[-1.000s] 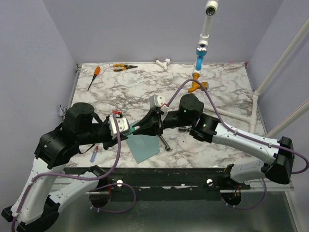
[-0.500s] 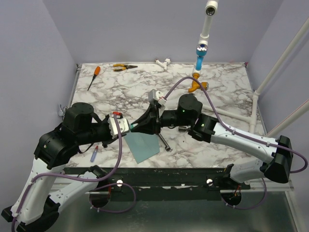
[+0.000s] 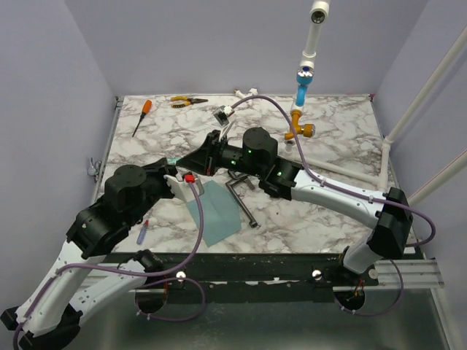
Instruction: Place the letter into the envelope and seal it
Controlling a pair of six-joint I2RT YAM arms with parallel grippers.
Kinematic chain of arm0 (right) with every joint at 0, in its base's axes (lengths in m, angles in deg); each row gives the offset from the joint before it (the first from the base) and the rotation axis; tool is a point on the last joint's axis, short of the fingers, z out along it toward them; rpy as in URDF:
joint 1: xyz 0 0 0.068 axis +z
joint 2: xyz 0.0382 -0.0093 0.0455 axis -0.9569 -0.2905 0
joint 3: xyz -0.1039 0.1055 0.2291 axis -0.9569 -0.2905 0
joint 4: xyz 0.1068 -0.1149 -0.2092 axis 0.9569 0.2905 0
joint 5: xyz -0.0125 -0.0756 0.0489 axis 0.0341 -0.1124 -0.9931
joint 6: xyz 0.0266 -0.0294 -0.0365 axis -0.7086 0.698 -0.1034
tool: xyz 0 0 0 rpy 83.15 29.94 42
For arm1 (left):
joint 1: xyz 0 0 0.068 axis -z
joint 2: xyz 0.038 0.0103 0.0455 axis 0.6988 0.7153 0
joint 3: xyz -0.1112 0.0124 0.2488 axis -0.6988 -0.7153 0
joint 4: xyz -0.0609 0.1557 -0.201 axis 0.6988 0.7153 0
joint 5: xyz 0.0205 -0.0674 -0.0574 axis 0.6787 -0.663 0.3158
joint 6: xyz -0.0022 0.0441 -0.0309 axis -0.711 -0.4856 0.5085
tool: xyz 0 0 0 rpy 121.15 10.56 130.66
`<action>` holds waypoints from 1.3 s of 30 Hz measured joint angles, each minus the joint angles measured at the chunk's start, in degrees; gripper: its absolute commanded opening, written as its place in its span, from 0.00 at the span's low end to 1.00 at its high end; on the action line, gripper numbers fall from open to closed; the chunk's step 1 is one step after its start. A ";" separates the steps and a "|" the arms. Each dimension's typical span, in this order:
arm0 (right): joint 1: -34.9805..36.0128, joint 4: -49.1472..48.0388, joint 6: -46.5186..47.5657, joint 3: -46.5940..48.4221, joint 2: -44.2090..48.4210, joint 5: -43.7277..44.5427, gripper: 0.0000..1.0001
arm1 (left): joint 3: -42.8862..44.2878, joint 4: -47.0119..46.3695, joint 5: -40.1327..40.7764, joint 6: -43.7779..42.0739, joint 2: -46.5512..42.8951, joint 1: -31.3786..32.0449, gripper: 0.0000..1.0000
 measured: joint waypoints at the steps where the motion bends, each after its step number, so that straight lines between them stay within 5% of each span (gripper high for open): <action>1: -0.09 0.07 -0.98 0.72 -0.68 0.37 0.01 | -1.42 -1.68 2.45 -2.10 -0.39 0.94 0.00; 7: -0.26 -0.02 -3.32 1.40 -1.86 1.57 0.01 | -7.58 -8.76 9.64 -9.46 -3.30 3.43 0.00; 13: -0.24 -2.47 -1.36 0.66 -1.46 0.13 0.01 | -7.04 -8.17 8.11 -6.99 -5.29 3.78 0.00; 15: -0.24 -2.73 -0.57 -0.07 -0.81 -0.15 0.01 | -6.71 -7.80 7.10 -5.64 -5.25 3.78 0.44; 16: -0.24 -2.67 -0.15 -0.37 -0.50 -0.22 0.01 | -6.71 -7.69 6.67 -4.76 -5.14 3.78 0.95; 17: -0.26 -2.60 0.02 -0.70 -0.24 -0.22 0.01 | -6.71 -7.63 6.38 -4.07 -5.09 3.78 0.99; 28: -5.53 -14.10 -4.61 -9.79 5.16 -9.60 0.01 | 4.94 -6.25 -8.66 11.32 -7.85 0.74 0.93; 33: -5.38 -22.58 -8.81 -9.77 5.88 -17.05 0.01 | 4.35 -8.00 -20.35 5.97 -15.69 0.61 0.92; 39: -5.14 -28.06 -13.55 -9.05 5.64 -22.16 0.01 | 2.56 -7.96 -28.02 -2.60 -16.96 0.61 0.73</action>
